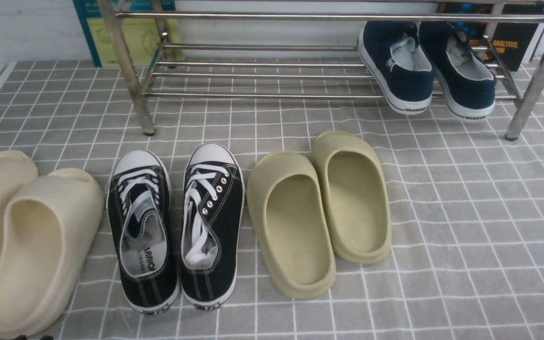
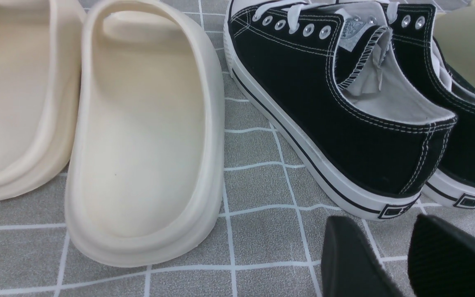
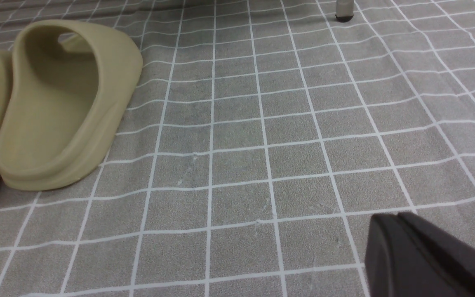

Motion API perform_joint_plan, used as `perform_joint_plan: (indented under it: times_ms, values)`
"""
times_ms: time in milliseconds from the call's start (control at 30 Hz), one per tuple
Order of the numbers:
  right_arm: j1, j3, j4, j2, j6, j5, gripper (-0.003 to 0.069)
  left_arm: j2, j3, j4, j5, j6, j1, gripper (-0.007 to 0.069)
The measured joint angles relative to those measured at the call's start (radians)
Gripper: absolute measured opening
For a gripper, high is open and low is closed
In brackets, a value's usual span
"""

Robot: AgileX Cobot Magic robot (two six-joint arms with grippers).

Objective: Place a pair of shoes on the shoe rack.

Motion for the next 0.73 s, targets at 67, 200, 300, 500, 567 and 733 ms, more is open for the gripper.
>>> perform_joint_plan:
  times_ms: [67,200,300,500,567,733]
  values:
    - [0.0,0.0,0.0,0.0,0.0,0.0,0.0027,0.0,0.0,0.0,0.0,0.0,0.0,0.0239]
    - [0.0,0.0,0.0,0.0,0.0,0.0,0.0031,0.0,0.0,0.0,0.0,0.0,0.0,0.0239]
    - [0.0,0.0,0.0,0.0,0.0,0.0,0.0037,0.0,0.0,0.0,0.0,0.0,0.0,0.0239]
    - [0.0,0.0,0.0,0.0,0.0,0.0,0.0044,0.0,0.0,0.0,0.0,0.0,0.0,0.0239]
    - [0.0,0.0,0.0,0.0,0.0,0.0,0.0048,0.0,0.0,0.0,0.0,0.0,0.0,0.0239]
    - [0.0,0.0,0.0,0.0,0.0,0.0,0.0055,0.0,0.0,0.0,0.0,0.0,0.0,0.0239]
